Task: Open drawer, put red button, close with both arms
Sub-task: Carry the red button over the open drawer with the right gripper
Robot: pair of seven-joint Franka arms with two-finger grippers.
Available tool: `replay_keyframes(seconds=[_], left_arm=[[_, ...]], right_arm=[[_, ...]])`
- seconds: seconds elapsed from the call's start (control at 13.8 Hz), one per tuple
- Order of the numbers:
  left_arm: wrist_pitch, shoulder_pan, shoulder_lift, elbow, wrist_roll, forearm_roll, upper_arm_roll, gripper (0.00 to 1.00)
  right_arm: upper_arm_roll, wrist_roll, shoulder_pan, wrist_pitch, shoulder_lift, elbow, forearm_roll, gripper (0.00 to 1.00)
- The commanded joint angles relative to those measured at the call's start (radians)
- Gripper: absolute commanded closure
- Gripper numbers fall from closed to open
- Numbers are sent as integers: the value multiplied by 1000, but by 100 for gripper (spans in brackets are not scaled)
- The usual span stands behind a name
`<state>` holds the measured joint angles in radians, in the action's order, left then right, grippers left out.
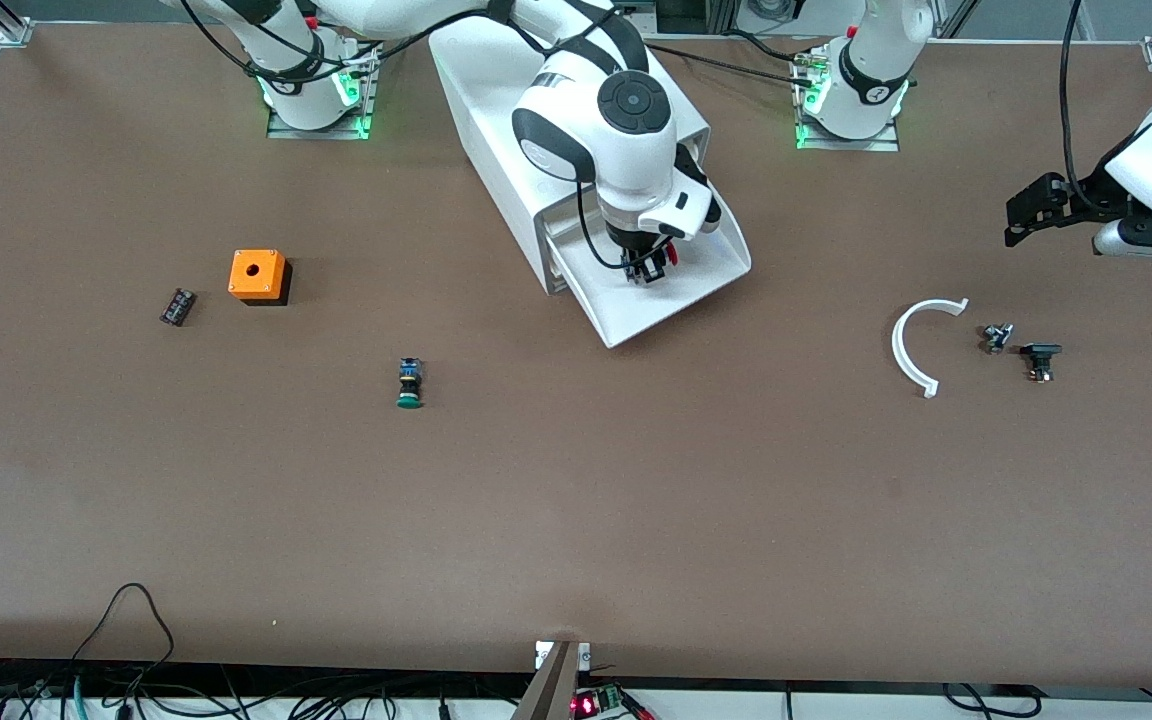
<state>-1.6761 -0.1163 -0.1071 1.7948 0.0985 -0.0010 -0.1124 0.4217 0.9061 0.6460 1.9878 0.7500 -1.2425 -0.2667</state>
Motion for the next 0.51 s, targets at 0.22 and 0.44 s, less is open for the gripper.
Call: replay_keyframes(seconds=[0.22,0.44], left_arm=[[24,12,-2,-23,-16,27,7,0],[22,12,-2,-23,-14,27,7,0]], right_arm=[[5,-197,6,-10,11,-2,-9,0],[51,-277,-2,-23,-4,38,-19,0]])
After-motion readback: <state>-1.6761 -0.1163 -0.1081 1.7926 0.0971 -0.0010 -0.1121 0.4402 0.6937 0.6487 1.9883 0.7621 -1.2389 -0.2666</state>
